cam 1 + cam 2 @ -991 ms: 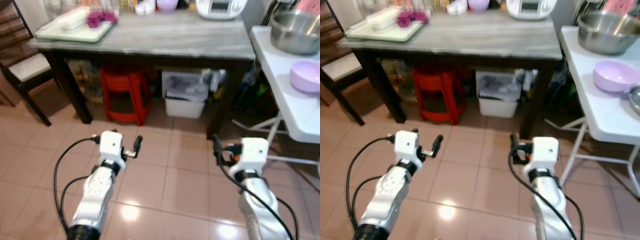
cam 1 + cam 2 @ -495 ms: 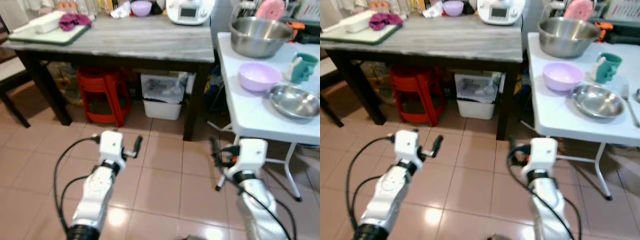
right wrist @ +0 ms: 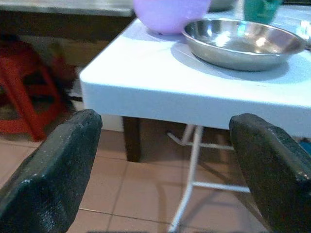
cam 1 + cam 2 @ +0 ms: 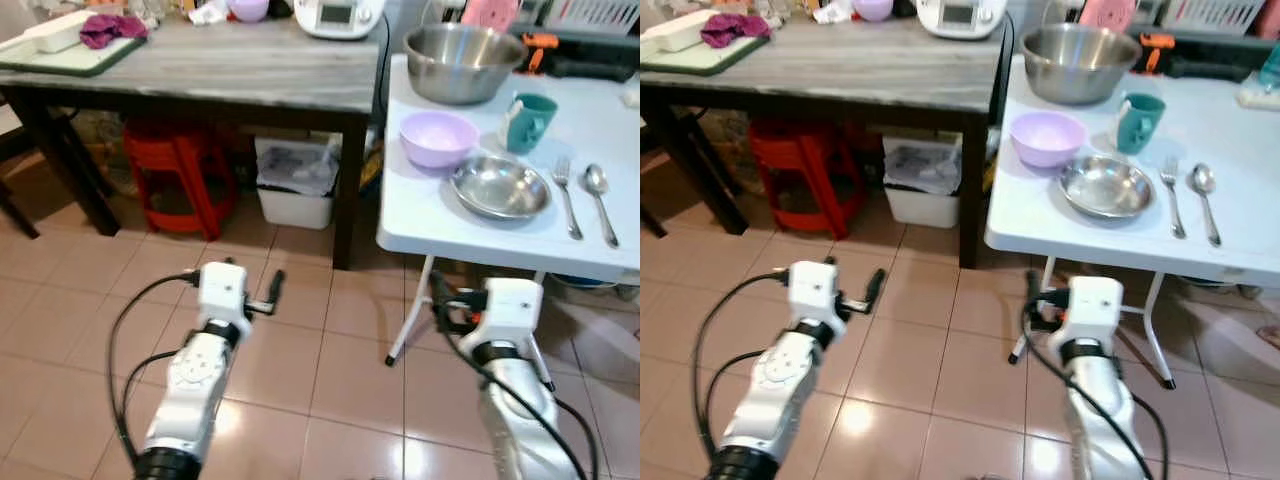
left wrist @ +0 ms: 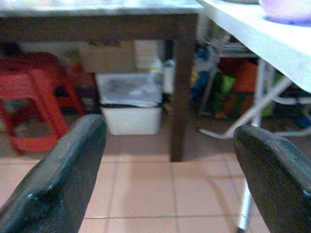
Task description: Setting the table
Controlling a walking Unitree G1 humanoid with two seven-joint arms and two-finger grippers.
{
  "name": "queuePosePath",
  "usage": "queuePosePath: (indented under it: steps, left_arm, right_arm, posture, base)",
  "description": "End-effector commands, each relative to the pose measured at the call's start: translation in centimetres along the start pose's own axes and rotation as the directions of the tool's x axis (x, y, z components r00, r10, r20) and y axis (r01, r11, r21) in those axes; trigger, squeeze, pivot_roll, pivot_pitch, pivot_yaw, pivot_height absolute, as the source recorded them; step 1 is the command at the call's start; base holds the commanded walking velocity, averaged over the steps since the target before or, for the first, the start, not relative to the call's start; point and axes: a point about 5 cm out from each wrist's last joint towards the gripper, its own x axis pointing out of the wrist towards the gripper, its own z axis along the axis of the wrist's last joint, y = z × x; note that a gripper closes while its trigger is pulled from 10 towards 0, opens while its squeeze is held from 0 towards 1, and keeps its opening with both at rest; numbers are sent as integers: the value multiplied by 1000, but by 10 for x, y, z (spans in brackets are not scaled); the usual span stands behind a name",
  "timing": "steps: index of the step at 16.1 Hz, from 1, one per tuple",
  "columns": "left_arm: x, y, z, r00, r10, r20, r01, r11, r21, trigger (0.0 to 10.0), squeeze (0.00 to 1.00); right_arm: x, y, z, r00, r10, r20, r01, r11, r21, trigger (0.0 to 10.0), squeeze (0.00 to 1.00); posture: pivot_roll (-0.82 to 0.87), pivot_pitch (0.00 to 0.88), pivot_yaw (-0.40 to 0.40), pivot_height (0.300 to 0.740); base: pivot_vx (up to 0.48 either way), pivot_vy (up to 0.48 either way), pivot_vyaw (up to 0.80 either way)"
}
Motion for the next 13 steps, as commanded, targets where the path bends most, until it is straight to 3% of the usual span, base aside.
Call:
queuePosePath:
  steps: [1, 4, 10, 13]
  left_arm:
    - [1, 1, 0, 1000, 7, -5, -7, 1000, -18, 10000, 0]
    - [0, 0, 2, 1000, -18, 9, 19, 997, -76, 10000, 0]
    - [0, -7, 1, 999, -48, 17, 49, 993, -104, 10000, 0]
    - [1, -9, 1, 998, -54, 20, 56, 992, -110, 10000, 0]
  right_arm:
    - [1, -3, -2, 1000, -20, -18, 20, 1000, -14, 10000, 0]
    - [1, -7, -3, 999, -35, -23, 35, 999, -23, 10000, 0]
    - [0, -10, -1, 999, -50, -11, 49, 997, -63, 10000, 0]
    - [1, -8, -1, 999, -46, 2, 46, 998, -34, 10000, 0]
  posture:
    - [-80, 104, 48, 740]
    - [-79, 108, 45, 740]
    - [-93, 110, 36, 740]
    - [-100, 109, 35, 740]
  base:
    - [0, 0, 0]
    - [0, 0, 0]
    - [0, 0, 0]
    - [0, 0, 0]
